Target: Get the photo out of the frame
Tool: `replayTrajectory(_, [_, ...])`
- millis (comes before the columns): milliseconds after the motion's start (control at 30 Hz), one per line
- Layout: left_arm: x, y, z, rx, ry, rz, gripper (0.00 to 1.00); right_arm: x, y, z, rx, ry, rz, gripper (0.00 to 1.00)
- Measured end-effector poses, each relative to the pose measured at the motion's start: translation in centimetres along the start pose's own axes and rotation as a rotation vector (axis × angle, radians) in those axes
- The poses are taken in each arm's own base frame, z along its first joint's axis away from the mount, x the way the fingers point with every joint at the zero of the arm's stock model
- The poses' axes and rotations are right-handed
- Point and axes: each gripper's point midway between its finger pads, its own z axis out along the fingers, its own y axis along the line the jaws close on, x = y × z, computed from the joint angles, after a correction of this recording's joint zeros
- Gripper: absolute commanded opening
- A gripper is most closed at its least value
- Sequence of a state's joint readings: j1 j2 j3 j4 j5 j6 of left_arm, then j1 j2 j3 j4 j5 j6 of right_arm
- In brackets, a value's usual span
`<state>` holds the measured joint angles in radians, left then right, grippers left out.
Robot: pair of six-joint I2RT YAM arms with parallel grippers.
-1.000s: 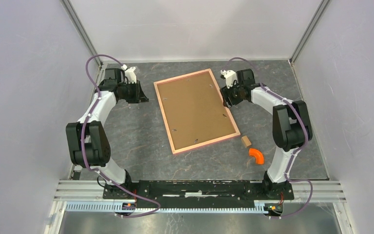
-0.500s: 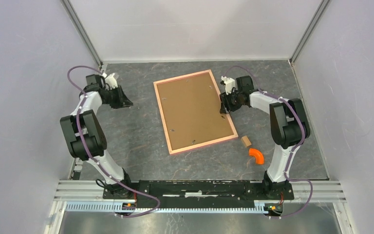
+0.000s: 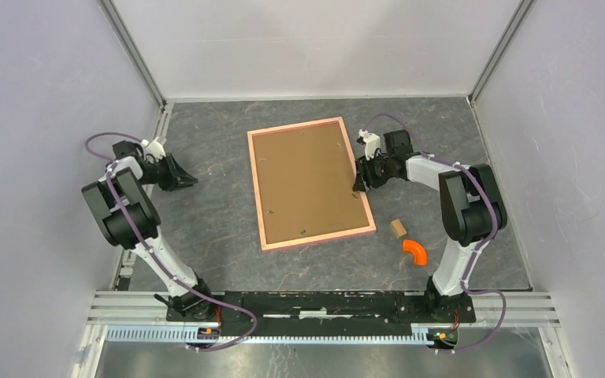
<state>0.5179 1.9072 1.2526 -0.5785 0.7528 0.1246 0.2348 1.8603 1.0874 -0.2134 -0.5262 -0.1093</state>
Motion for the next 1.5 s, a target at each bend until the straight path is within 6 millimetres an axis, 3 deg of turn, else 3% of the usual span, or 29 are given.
replayTrajectory(167, [0.4,1.2,-0.2,0.03,-0.008,-0.018,0.35,0.1,0.0,0.0,-0.001,0.004,0.002,0.5])
replayTrajectory(400, [2.6,2.9,0.3,0.072,0.049,-0.108,0.44,0.2,0.1,-0.1,-0.002,0.006,0.003,0.5])
replayTrajectory(667, [2.9,2.9,-0.1,0.066,0.061,-0.1,0.49,0.3,0.2,-0.1,-0.006,0.007,0.003,0.5])
replayTrajectory(833, [3.6,3.3,-1.1,-0.021,0.075,-0.008,0.55,0.2,0.1,-0.1,-0.006,0.007,-0.002,0.5])
replayTrajectory(1000, [3.8,3.2,-2.5,-0.127,0.093,0.153,0.7,0.3,0.3,-0.1,-0.016,0.009,-0.011,0.51])
replayTrajectory(1100, [2.8,2.0,-2.7,-0.174,0.101,0.317,0.82,0.4,0.3,-0.1,-0.021,0.01,-0.018,0.53])
replayTrajectory(1233, [0.2,-1.2,-1.5,-0.193,0.126,0.607,0.89,0.4,0.5,-0.2,-0.029,0.011,-0.03,0.53])
replayTrajectory(1300, [-2.4,-3.0,-0.6,-0.192,0.134,0.759,0.99,0.4,0.5,-0.2,-0.033,0.012,-0.035,0.53])
replayTrajectory(1400, [-6.7,-5.0,1.1,-0.173,0.113,0.923,1.0,0.6,0.7,-0.3,-0.044,0.018,-0.037,0.53])
replayTrajectory(1500, [-9.7,-5.1,2.3,-0.17,0.111,1.045,1.0,0.6,0.9,-0.4,-0.051,0.02,-0.042,0.53])
